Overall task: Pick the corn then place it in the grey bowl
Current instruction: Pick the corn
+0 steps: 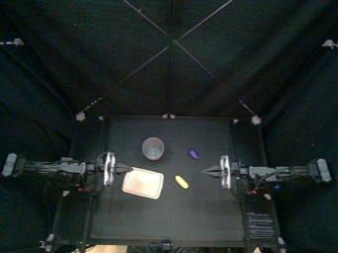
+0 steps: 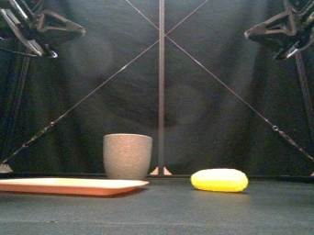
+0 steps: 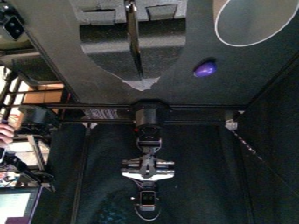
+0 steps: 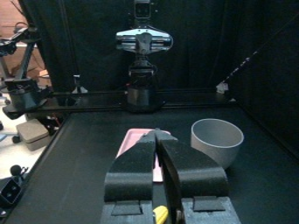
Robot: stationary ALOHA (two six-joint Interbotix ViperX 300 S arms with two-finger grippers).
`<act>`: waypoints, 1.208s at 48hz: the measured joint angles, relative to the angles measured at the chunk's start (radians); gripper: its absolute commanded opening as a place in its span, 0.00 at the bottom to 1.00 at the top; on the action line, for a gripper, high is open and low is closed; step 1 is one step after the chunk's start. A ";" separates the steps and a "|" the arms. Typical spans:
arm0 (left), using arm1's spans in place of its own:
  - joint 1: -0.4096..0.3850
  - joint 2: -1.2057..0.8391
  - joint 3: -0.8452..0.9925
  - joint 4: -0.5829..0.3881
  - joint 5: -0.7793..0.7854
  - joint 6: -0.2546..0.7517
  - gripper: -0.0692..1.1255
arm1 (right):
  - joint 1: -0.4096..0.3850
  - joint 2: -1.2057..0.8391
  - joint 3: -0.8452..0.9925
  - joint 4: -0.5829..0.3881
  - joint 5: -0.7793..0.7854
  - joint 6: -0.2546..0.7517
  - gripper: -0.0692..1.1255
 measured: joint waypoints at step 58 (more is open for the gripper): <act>0.003 -0.011 0.006 0.000 0.006 0.000 0.04 | 0.031 0.919 -0.233 0.245 0.083 0.219 0.93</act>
